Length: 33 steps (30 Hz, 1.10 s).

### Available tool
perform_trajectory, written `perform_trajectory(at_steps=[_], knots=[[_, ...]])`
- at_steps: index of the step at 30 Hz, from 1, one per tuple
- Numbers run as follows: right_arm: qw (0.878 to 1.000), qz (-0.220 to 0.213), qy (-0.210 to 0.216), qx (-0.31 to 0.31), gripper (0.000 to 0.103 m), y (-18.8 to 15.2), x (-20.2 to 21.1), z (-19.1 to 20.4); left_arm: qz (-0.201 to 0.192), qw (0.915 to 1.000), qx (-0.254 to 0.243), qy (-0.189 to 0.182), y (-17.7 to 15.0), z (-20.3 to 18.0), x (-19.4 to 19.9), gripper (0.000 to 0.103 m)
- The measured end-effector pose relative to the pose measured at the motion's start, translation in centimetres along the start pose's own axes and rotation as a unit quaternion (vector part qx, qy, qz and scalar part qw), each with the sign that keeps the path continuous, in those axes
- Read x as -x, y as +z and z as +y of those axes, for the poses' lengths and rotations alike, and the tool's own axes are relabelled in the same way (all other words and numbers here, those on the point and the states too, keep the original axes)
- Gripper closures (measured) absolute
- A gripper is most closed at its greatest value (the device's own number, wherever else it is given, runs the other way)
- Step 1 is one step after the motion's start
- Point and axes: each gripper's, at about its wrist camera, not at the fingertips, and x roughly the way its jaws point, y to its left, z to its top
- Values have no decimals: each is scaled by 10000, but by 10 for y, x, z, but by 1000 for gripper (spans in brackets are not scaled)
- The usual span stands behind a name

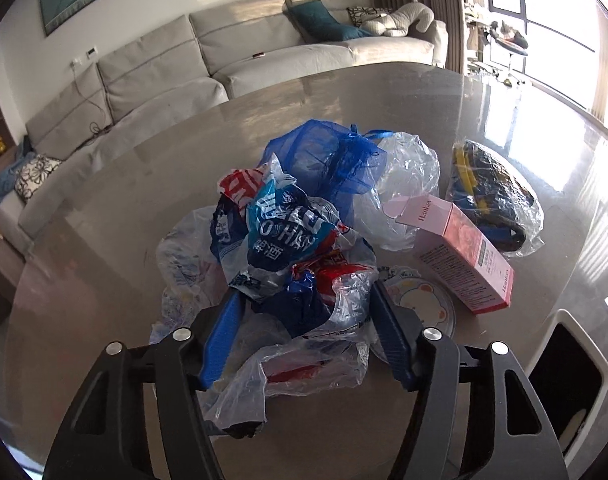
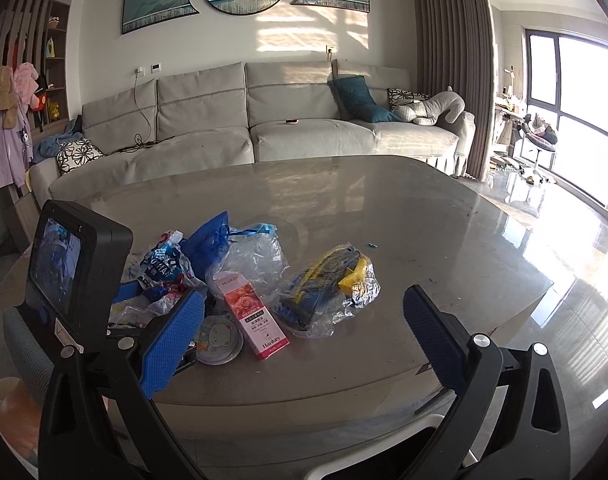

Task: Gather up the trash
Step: 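Grasp the printed plastic bag with the left tool while the right tool grasps the pink box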

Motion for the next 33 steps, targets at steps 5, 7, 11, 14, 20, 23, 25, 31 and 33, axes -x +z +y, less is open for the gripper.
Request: perform_trajectory(at_steps=[5,7,11,14,20,23,25,31,33], knots=[[10000,29,64,38,4,-2,-4,4,-229,9997,71,-8,-3,5,13,72],[9999,-2,101,87,4,-3,-5,7,-400,9991,100,70,-3,7,22,74],[9985,-83,32,533,4,-7,-16,23,-876,9955,64,355,-1,13,46,75],[9968,-68,184,771,4,-9,-31,34,-1018,9940,107,379,1,21,54,75],[9955,198,647,662,4,-9,-65,45,-1091,9929,303,353,-1,41,55,75],[9953,243,666,653,4,-5,-77,51,-1186,9918,347,339,-2,49,55,75],[9951,317,740,574,6,-4,-82,52,-1211,9914,347,353,-4,50,55,75],[9937,617,758,556,31,-11,-95,58,-1162,9918,430,329,-7,57,52,75],[9930,691,737,608,35,-13,-99,62,-1164,9916,451,346,-6,58,52,75]])
